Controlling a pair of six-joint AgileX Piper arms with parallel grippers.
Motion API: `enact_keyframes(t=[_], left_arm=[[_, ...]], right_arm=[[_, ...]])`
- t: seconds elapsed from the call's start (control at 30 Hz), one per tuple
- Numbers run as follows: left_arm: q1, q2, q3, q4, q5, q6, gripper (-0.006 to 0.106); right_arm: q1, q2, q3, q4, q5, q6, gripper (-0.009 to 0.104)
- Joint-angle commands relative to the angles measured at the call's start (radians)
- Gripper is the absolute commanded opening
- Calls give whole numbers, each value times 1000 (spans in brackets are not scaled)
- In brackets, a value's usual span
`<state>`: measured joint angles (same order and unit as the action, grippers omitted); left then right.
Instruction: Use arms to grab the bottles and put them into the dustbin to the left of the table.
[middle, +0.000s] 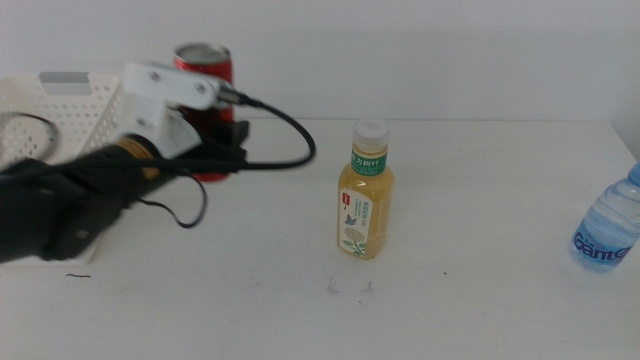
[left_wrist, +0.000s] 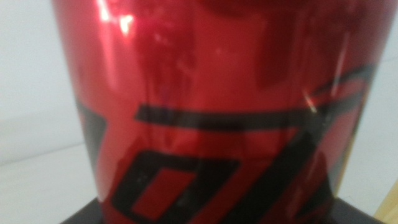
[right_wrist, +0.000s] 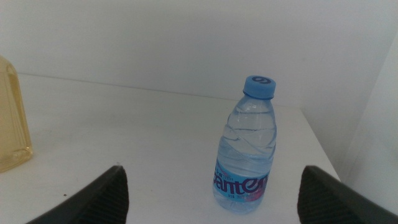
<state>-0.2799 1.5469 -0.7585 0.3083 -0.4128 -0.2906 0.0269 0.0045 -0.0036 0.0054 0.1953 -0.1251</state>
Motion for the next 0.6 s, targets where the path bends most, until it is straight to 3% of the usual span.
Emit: enact_keyframes(t=[0.0, 0.13, 0.2, 0.3, 0.37, 0.47, 0.57], left_arm=[[0, -108, -1, -2, 66, -17, -2], [0, -242, -1, -2, 187, -17, -2], [13, -292, -7, -42, 245, -17, -2], [87, -337, -90, -242, 464, 96, -2], [174, -334, -188, -427, 646, 316, -2], [332, -305, -334, -574, 870, 615, -2], [445, -257, -484, -636, 1004, 643, -2]], right_arm=[[-6, -5, 4, -5, -9, -3, 87], [-6, -5, 4, -5, -9, -3, 87], [-6, -5, 4, -5, -9, -3, 87], [-6, -5, 4, -5, -9, -3, 87], [-6, -5, 4, -5, -9, -3, 87], [-6, -5, 4, -5, -9, -3, 87], [-6, -5, 4, -5, -9, -3, 87]])
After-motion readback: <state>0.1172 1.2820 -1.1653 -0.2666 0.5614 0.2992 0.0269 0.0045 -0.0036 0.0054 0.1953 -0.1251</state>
